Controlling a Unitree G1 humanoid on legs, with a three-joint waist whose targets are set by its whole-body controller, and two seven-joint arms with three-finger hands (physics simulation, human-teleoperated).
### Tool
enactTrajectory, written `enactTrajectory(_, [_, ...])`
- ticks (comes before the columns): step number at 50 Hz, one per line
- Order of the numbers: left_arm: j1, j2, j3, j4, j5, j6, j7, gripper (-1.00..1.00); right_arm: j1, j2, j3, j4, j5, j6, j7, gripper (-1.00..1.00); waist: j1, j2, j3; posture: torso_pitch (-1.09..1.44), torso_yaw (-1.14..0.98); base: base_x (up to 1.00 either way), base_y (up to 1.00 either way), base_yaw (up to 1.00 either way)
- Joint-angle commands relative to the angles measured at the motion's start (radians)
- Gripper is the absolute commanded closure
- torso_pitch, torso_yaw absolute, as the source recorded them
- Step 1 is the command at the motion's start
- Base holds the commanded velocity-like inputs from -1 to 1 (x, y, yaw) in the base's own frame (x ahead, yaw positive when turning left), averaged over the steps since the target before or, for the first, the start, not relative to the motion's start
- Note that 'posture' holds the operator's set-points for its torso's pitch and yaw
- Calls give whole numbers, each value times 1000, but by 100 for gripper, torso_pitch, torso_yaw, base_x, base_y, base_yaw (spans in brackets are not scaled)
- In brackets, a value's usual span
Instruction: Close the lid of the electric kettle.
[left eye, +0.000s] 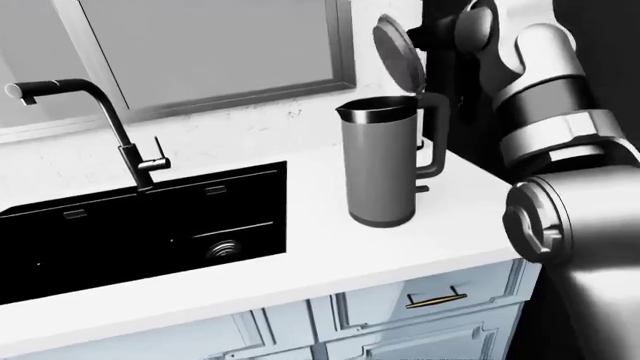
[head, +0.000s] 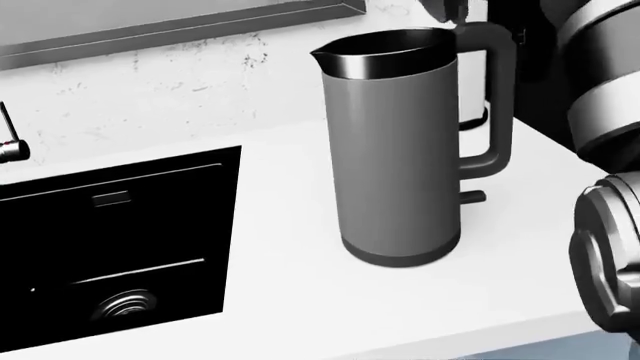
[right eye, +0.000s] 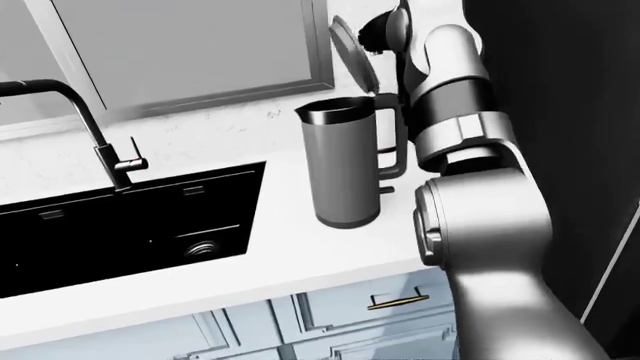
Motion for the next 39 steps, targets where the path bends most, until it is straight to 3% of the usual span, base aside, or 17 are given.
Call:
enactTrajectory(1, [-11,22,1,-1,2,-19,-1,-100,-39,0,-1,-32,0,3,-22,-100,-1,-1,4,-67,0,0,0,0])
enactTrajectory(9, [-11,27,5,1,-2,-17,1,-100,-41,33,8,-22,-1,-6,-34,-100,7,-7,7,-67,0,0,0,0])
enactTrajectory(39, [-15,17,-13,-3,11,-23,0,-100,-63,2,0,-18,1,-15,-21,-100,17,-7,3,-67,0,0,0,0])
